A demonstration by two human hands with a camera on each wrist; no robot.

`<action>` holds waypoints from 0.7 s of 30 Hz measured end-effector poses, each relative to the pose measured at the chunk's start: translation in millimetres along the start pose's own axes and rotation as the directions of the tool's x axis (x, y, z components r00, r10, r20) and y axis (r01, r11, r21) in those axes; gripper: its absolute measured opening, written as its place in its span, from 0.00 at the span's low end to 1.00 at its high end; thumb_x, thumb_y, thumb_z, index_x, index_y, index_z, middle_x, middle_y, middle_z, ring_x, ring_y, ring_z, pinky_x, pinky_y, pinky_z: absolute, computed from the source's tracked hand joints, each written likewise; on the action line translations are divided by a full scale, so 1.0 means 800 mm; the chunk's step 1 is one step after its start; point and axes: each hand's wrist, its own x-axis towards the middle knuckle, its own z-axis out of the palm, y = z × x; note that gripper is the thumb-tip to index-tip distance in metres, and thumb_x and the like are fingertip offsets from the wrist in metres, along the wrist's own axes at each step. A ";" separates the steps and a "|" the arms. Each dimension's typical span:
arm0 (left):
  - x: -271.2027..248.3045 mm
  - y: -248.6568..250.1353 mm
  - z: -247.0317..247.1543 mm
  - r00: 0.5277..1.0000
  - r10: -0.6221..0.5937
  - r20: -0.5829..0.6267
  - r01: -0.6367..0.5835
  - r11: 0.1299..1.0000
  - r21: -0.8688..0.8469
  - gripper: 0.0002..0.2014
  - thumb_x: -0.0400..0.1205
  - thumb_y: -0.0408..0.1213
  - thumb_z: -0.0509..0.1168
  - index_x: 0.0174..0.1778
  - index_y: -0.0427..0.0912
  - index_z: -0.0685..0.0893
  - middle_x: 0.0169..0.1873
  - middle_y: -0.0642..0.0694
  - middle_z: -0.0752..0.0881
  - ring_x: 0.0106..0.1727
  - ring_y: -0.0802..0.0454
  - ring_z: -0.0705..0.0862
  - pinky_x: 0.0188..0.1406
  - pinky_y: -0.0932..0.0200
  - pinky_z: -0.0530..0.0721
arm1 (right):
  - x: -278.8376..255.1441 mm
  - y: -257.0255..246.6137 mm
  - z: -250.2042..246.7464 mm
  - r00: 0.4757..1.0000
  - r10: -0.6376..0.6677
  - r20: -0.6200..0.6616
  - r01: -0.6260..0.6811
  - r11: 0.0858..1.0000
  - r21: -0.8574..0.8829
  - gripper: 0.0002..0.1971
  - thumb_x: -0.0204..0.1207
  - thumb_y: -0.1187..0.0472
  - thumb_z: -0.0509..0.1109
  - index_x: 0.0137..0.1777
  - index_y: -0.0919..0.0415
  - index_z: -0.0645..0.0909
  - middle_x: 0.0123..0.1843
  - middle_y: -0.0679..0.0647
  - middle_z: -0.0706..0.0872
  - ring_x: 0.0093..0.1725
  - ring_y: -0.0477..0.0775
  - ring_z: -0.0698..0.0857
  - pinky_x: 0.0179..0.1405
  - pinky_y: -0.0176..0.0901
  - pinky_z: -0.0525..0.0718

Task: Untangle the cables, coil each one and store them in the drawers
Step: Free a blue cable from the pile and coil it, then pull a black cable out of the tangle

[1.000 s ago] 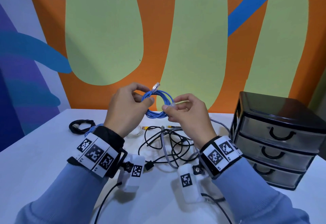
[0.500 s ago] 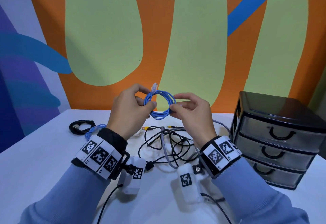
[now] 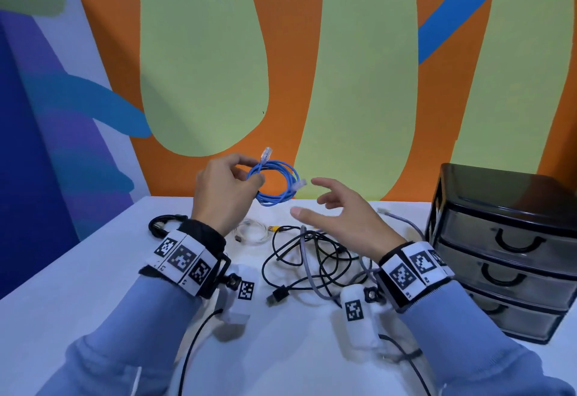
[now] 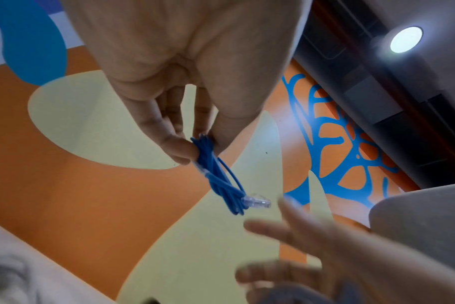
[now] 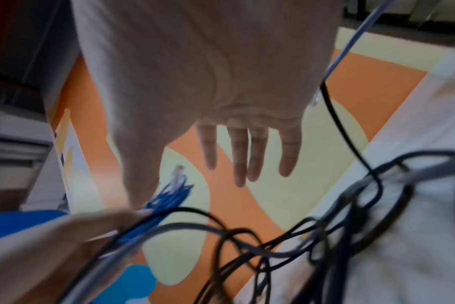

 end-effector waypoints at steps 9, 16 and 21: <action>0.097 -0.059 -0.053 0.985 -0.162 0.055 0.097 0.793 0.602 0.04 0.80 0.38 0.77 0.49 0.48 0.95 0.42 0.44 0.92 0.47 0.40 0.89 0.42 0.52 0.85 | 0.003 0.012 0.005 0.965 0.106 0.241 -0.085 0.992 -0.095 0.15 0.76 0.37 0.76 0.42 0.48 0.91 0.41 0.57 0.86 0.38 0.58 0.81 0.42 0.47 0.76; 0.119 -0.114 -0.038 0.881 -0.440 0.171 0.174 0.640 0.749 0.12 0.76 0.40 0.84 0.45 0.35 0.94 0.39 0.41 0.94 0.44 0.43 0.93 0.48 0.49 0.95 | 0.006 0.019 -0.002 0.976 0.196 0.091 -0.191 0.979 -0.067 0.14 0.79 0.52 0.72 0.39 0.62 0.88 0.28 0.49 0.78 0.28 0.51 0.73 0.32 0.42 0.70; 0.112 -0.095 -0.026 0.805 -0.532 0.263 0.048 0.500 0.865 0.16 0.80 0.46 0.81 0.47 0.34 0.90 0.40 0.41 0.91 0.38 0.45 0.85 0.35 0.56 0.84 | 0.006 0.018 -0.007 0.975 0.223 -0.016 -0.222 0.973 0.056 0.14 0.78 0.56 0.71 0.38 0.62 0.93 0.31 0.59 0.86 0.29 0.51 0.79 0.35 0.42 0.76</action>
